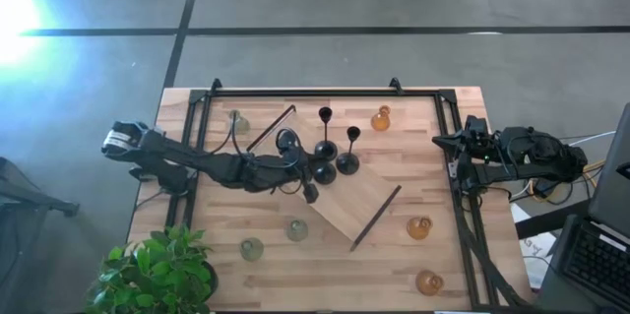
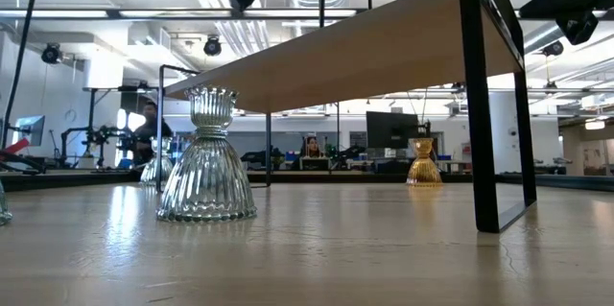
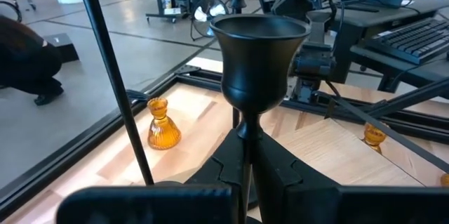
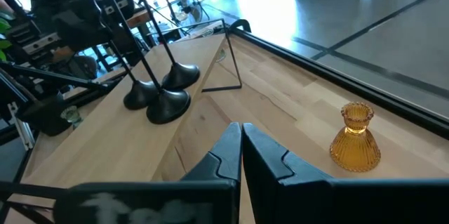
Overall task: Pick & Place candle stick holders
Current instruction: Put the black candle holder on the shelf, then put the top left transparent candle holder on the shelf
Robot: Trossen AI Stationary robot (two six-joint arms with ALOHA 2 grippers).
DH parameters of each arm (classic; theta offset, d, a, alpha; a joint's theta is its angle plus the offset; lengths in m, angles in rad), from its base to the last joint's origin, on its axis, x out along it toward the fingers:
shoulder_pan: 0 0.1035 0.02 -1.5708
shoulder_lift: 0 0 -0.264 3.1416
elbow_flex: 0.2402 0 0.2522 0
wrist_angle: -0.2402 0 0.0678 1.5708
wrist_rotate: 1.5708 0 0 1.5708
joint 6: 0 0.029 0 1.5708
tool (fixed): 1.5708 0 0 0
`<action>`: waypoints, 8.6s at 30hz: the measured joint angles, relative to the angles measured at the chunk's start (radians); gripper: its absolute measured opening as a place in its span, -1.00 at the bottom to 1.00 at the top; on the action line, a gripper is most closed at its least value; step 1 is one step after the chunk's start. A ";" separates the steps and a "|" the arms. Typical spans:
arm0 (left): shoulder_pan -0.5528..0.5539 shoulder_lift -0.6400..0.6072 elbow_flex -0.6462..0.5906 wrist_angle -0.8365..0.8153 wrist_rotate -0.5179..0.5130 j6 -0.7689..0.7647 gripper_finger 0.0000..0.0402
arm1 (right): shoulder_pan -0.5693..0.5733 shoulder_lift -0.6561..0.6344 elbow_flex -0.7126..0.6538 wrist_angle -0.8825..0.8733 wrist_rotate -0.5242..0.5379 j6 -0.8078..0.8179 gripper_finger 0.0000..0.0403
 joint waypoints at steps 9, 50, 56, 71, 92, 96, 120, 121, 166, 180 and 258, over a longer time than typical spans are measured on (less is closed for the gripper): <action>0.000 0.000 -0.004 -0.003 -0.021 0.007 -0.93 | 0.000 0.000 0.000 0.000 0.000 0.000 -0.96; 0.000 0.001 -0.019 -0.015 -0.061 0.021 -0.81 | 0.000 0.000 0.000 0.000 0.000 0.000 -0.96; 0.003 0.006 -0.027 -0.035 -0.064 0.023 -0.75 | 0.000 0.000 0.000 0.000 0.000 0.000 -0.96; 0.001 0.004 -0.025 -0.012 -0.039 0.019 -0.73 | 0.000 0.000 0.000 0.000 0.000 0.000 -0.96; 0.002 0.050 -0.037 0.125 -0.035 0.063 -0.92 | 0.000 0.000 0.000 0.000 0.000 0.000 -0.96; 0.002 0.057 -0.036 0.138 -0.034 0.071 -0.93 | 0.000 0.000 0.000 0.000 0.000 0.000 -0.96; 0.021 0.057 -0.082 0.236 -0.033 0.086 -0.93 | 0.000 0.000 0.000 0.000 0.000 0.000 -0.96; 0.021 0.057 -0.090 0.251 -0.029 0.086 -0.93 | 0.000 0.000 0.000 0.000 0.000 0.000 -0.96; 0.021 0.059 -0.101 0.253 0.054 0.068 -0.53 | 0.000 0.000 0.000 0.000 0.000 0.000 -0.96; 0.019 0.055 -0.101 0.207 0.053 0.080 -0.43 | 0.000 0.000 0.000 0.000 0.000 0.000 -0.96; -0.082 -0.707 0.446 -1.805 -0.313 -0.418 -0.42 | 0.000 0.000 0.000 0.000 0.000 0.000 -0.96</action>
